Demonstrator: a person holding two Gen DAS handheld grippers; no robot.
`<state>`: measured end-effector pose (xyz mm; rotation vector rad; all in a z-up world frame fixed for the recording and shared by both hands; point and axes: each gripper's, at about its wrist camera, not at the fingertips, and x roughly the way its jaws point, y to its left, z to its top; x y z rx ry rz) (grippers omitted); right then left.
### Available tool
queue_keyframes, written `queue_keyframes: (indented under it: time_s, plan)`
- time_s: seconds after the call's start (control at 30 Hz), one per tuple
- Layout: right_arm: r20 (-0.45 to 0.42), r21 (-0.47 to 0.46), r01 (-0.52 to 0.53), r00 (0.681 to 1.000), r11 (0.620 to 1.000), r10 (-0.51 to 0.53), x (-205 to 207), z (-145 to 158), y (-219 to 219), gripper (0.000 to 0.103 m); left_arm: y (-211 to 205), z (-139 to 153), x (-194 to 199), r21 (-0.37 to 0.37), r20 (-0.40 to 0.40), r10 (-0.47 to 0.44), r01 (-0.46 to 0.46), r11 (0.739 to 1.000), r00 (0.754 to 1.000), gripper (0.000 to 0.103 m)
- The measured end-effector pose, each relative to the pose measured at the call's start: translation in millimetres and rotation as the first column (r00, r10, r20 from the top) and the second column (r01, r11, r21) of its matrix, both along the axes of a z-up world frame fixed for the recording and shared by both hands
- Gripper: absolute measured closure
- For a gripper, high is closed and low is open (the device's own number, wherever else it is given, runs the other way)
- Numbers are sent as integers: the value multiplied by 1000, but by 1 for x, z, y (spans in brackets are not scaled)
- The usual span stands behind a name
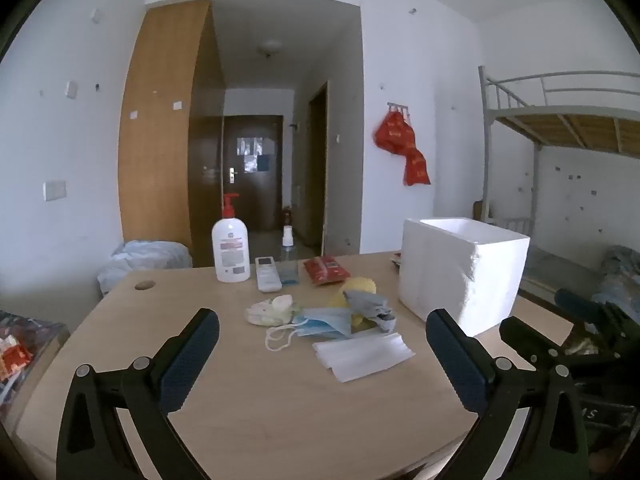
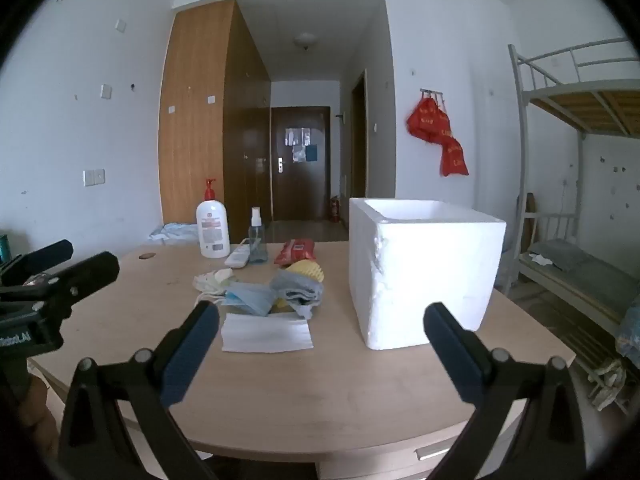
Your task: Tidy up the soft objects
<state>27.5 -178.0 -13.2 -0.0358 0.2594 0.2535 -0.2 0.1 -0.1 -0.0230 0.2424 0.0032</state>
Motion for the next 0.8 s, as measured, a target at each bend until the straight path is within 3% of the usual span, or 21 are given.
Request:
queue_keyframes:
  time_s: [0.8]
  plan:
    - [-7,12,15,1000,1000,-15,-2,6,-8,0,8,0,6,-1,0,20,-20,1000,1000,0]
